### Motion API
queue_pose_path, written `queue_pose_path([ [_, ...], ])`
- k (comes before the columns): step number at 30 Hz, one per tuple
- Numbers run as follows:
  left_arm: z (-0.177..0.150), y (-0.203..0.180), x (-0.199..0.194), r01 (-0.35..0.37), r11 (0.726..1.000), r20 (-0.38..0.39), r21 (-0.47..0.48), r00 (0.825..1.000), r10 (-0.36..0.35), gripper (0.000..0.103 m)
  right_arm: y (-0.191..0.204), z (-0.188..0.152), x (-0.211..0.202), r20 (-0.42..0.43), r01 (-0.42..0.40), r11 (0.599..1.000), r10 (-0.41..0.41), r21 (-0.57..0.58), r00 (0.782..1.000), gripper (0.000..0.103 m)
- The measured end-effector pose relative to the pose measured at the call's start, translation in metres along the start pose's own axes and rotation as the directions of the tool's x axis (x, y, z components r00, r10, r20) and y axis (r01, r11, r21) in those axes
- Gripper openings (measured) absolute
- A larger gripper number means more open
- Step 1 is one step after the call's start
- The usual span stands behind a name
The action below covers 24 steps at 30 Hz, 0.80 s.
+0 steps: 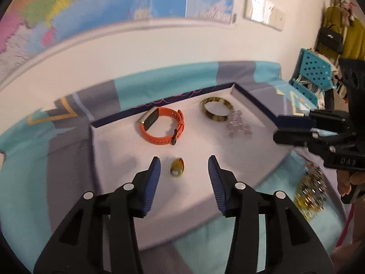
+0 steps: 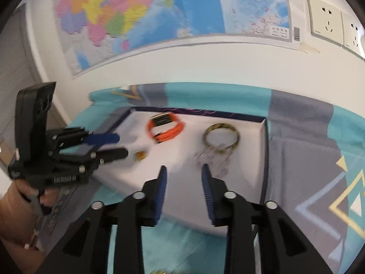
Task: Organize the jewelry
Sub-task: 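Carry a yellow pendant with the left tool while the right tool carries a clear crystal bracelet into the tray, then grasp a multicolour bead bracelet with the right tool from the pile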
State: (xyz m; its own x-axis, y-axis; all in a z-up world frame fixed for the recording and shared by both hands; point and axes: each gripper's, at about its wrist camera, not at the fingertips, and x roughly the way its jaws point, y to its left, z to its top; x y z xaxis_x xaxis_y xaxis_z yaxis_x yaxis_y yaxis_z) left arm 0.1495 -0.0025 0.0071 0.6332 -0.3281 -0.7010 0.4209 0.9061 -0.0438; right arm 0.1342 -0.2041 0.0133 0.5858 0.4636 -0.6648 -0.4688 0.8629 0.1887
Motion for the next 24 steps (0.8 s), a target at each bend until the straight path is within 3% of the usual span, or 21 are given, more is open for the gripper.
queue_pose_path([
  [6, -0.038, -0.001, -0.044, 0.035, 0.999, 0.034, -0.021, 0.999, -0.034, 0.046, 0.038, -0.037, -0.009, -0.055, -0.122, 0.992, 0.12, -0.031, 0.991, 0.034],
  [10, -0.066, 0.003, -0.053, 0.049, 0.996, 0.017, -0.072, 0.999, -0.048, 0.046, 0.063, -0.059, -0.008, -0.102, -0.183, 0.982, 0.178, -0.049, 0.979, 0.034],
  [15, -0.097, 0.002, -0.059, 0.048, 0.993, -0.01, -0.107, 0.999, -0.049, 0.046, 0.063, -0.08, -0.024, -0.095, -0.122, 0.992, 0.118, -0.04, 0.989, 0.034],
  [19, -0.11, -0.01, -0.065, 0.086, 0.993, -0.008, -0.086, 0.996, -0.087, 0.046, 0.029, -0.093, -0.049, -0.065, -0.004, 0.999, 0.006, 0.043, 0.998, 0.034],
  [24, -0.111, -0.03, -0.06, 0.124, 0.991, -0.013, -0.045, 0.992, -0.125, 0.047, -0.002, -0.103, -0.061, -0.071, 0.104, 0.99, -0.097, 0.099, 0.993, 0.034],
])
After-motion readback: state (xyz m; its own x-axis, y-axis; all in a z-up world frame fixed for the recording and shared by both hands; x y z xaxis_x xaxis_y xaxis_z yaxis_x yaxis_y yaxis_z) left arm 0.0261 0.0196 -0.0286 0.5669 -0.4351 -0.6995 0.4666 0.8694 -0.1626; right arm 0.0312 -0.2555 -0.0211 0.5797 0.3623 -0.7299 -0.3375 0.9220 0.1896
